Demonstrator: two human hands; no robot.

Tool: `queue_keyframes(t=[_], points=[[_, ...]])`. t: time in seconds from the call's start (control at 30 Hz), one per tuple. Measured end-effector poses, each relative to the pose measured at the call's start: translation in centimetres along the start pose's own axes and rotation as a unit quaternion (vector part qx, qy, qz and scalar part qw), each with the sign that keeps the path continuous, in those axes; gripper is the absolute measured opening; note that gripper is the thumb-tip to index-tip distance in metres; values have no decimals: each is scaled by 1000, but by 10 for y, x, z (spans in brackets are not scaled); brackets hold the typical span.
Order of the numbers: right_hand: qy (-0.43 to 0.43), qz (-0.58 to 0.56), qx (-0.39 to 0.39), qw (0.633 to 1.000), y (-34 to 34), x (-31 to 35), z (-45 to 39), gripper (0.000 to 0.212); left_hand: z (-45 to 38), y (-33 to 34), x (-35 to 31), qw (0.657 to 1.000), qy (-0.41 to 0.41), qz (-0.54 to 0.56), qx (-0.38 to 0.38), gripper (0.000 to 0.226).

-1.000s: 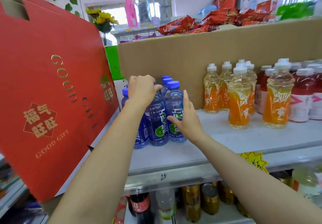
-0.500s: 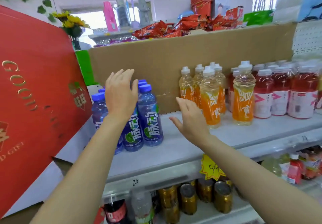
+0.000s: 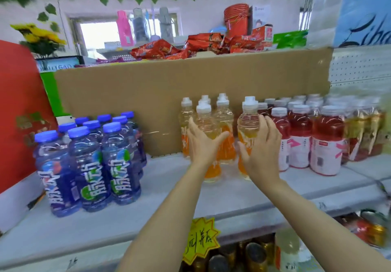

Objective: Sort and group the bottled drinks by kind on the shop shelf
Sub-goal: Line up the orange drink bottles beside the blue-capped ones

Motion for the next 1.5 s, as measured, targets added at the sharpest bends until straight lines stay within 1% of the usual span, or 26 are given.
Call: queue_keyframes(t=[0.1,0.2,0.27,0.33,0.5,0.7,0.8,0.87,1.03,1.2,1.33,1.37,1.43,1.47,1.5], points=[[12,-20,22,999,7,-15,-8,84,-5,9,9,998,14,22,-51,98],[28,-56,70,996,17,-25,-12,87,-5,3,15,996,26,21,-81,84],[46,-101,91,990,23,-30,-13,91,-1,-9,19,993,33,29,-111,80],[50,-130,91,986,28,-34,-15,94,1,-22,26,989,40,38,-138,78],[75,-180,82,978,34,-29,-22,92,1,-45,35,987,35,48,-149,77],[74,-236,97,964,37,-19,-15,86,-3,-51,36,989,28,63,-128,77],[79,-254,98,959,37,-18,-15,86,2,-48,33,993,33,67,-96,76],[75,-251,94,961,37,-19,-15,86,5,-45,33,994,40,66,-82,74],[78,-225,69,969,31,-20,-12,86,10,-42,31,992,39,93,-81,75],[66,-165,14,984,18,-37,-15,85,20,-23,22,992,51,113,-24,75],[76,-164,32,983,11,-46,-18,85,24,-6,12,991,49,124,7,78],[69,-156,31,985,7,-45,-19,84,24,-2,10,991,47,122,17,79],[19,-129,-11,991,-7,-41,-22,81,27,2,6,991,37,119,41,82],[-20,-135,-35,990,-15,-36,-20,76,28,2,4,990,32,123,54,82],[-54,-165,-33,984,-21,-30,-14,72,29,1,1,989,26,132,67,82]])
Point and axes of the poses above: each hand's wrist, its own z-axis away from the middle knuckle, its own y-axis out of the palm, x = y × z, the point moved 1 cm from there along -z, towards the middle knuckle, and after that the axes turned 6 degrees about -x, right-handed, at the moved point
